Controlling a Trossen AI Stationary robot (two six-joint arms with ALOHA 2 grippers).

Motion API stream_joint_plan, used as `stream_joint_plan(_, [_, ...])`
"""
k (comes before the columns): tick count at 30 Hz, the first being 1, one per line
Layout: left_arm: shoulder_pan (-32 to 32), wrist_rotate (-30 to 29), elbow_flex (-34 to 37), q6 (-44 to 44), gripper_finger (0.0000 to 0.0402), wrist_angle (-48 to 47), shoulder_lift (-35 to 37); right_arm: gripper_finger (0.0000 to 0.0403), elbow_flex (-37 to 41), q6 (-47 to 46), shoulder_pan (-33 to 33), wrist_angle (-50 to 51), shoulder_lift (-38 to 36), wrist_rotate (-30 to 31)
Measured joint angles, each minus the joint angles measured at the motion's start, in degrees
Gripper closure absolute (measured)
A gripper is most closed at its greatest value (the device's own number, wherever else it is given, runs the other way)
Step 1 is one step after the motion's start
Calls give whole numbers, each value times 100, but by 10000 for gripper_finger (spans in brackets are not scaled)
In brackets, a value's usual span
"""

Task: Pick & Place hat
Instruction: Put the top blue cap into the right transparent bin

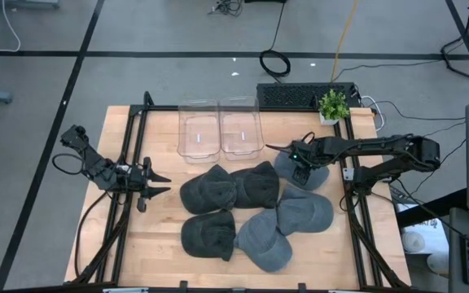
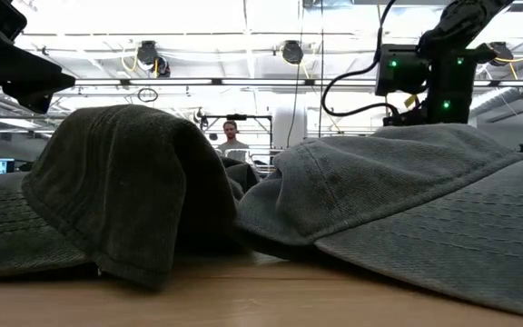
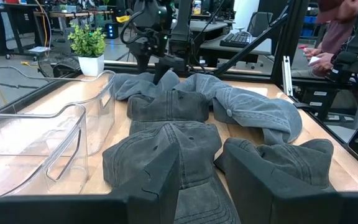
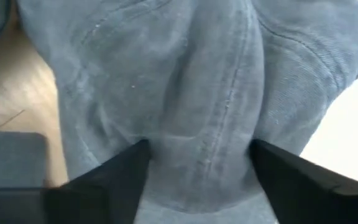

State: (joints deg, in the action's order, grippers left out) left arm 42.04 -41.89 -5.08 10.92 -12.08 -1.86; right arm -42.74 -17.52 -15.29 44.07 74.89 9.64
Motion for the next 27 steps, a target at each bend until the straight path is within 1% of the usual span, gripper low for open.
stream_joint_plan(3, [0,0,0,0,270,-1,-1,232,0,22,0,-13,0,-76])
stream_joint_plan(7, [-2,0,0,0,270,0,1,359,0,147,0,-13,-5,-91])
stream_joint_plan(8, [0,0,0,0,270,-1,1,380,1,198,0,-12,-30,-90])
stream_joint_plan(9, [0,0,0,0,270,0,-1,389,2,210,0,-24,-66,-89])
stream_joint_plan(13, [0,0,0,-1,270,0,0,398,-102,91,22,-11,-384,-96])
stream_joint_plan(18, [0,0,0,0,270,-2,-1,401,-373,-152,156,-220,-1053,-81])
stream_joint_plan(23, [-1,0,0,0,270,-1,-1,402,-415,-277,347,-1226,-1707,-61])
stream_joint_plan(27, [0,0,0,0,270,-2,-1,402,-415,-83,467,-2157,-1953,-41])
